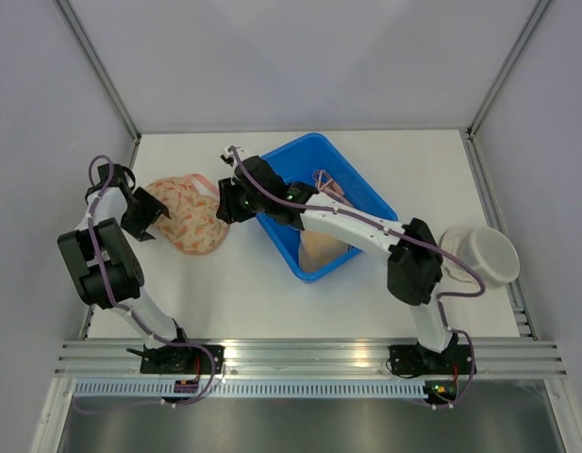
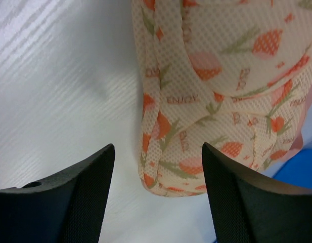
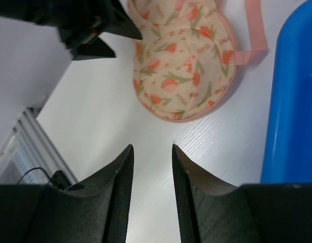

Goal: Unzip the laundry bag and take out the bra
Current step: Place the laundry bag at the center of the board, then adjust the laundry bag at the center of the board.

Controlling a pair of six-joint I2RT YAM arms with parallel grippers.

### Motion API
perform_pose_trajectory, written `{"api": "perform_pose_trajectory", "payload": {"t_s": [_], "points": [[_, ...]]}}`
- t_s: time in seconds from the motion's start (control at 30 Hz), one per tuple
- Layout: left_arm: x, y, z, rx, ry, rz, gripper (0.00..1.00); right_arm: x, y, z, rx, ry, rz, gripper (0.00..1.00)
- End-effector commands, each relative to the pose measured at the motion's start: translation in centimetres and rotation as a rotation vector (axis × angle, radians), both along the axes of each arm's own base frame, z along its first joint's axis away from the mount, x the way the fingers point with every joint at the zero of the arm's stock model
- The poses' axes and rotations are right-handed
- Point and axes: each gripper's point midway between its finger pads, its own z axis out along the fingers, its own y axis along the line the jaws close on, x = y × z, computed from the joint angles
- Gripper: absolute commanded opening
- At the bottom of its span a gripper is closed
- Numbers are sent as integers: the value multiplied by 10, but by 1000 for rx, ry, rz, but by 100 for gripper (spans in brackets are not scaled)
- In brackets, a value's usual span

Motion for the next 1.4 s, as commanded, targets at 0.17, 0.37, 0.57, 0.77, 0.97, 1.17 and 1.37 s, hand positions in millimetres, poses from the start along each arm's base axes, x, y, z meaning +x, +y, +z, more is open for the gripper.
{"api": "perform_pose_trajectory", "payload": {"t_s": [0.17, 0.37, 0.57, 0.77, 0.97, 1.17, 1.37], "points": [[38, 42, 1, -54, -61, 97, 71, -43, -42, 69, 156, -92, 0, 42], [50, 47, 5, -57, -104, 98, 71, -55, -60, 65, 117, -107, -1, 41], [65, 43, 7, -101, -166, 102, 70, -62, -73, 64, 119, -105, -9, 42], [64, 42, -7, -116, -143, 110, 66, -63, -83, 61, 100, -109, -29, 41], [50, 37, -29, -147, -91, 123, 46, -64, -87, 73, 115, -124, -38, 41], [34, 40, -23, -133, -98, 179, 12, -70, -90, 79, 129, -123, -34, 42], [-15, 57, 12, 24, -97, 345, 2, -76, -96, 83, 137, -124, -41, 42]]}}
